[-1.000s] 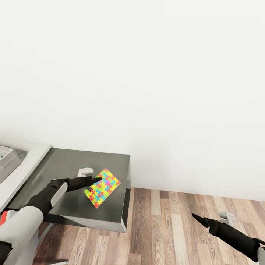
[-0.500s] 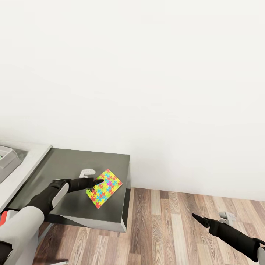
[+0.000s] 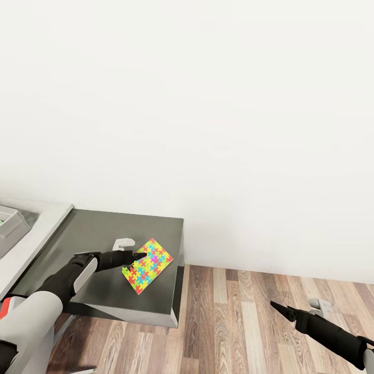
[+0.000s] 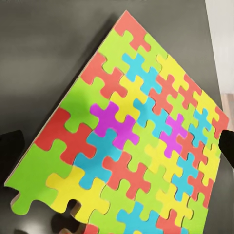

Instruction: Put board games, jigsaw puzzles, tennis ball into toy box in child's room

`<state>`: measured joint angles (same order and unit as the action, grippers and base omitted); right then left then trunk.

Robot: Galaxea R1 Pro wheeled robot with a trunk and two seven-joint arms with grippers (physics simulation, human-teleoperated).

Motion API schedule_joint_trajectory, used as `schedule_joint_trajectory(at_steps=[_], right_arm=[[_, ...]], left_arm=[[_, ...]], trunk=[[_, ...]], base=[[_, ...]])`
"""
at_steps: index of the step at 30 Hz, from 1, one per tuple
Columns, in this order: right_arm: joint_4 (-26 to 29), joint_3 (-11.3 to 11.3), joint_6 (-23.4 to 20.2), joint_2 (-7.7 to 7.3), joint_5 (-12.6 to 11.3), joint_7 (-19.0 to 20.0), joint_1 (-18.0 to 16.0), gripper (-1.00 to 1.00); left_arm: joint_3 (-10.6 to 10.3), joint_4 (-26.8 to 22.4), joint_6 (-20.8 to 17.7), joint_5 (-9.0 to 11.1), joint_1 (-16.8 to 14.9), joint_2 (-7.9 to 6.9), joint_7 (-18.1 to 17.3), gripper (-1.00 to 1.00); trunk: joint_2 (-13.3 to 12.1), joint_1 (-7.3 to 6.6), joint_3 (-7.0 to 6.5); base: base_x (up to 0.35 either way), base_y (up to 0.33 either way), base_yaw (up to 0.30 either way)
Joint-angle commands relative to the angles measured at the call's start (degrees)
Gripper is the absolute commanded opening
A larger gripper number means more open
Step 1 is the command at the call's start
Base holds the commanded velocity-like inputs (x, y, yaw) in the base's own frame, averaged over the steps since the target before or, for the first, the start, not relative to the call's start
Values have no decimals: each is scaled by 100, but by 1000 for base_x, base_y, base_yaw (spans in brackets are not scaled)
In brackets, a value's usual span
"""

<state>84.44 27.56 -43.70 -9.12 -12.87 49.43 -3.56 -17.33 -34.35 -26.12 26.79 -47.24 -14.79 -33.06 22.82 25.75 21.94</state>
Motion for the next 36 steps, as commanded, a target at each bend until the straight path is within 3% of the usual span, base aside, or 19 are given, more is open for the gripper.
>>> schedule_joint_trajectory(at_steps=[1,28,31,36], right_arm=[[2,7,-32,0,-14,13,-4,100],[-41,25,-38,-17,-22,-2,-5,100],[-54,198,-40,-13,-23,-4,-5,100],[-56,278,-42,-17,-23,-4,-5,100]], left_arm=[[-25,-6,-42,59,-5,-7,10,100],[-21,-34,-47,54,-5,107,10,100],[-22,-127,-69,59,-5,111,10,100],[-25,-154,-83,56,-5,136,10,100]], trunk=[[10,3,9],[10,3,9],[10,3,9],[10,3,9]], base=[[0,0,0],[0,0,0],[0,0,0],[0,0,0]])
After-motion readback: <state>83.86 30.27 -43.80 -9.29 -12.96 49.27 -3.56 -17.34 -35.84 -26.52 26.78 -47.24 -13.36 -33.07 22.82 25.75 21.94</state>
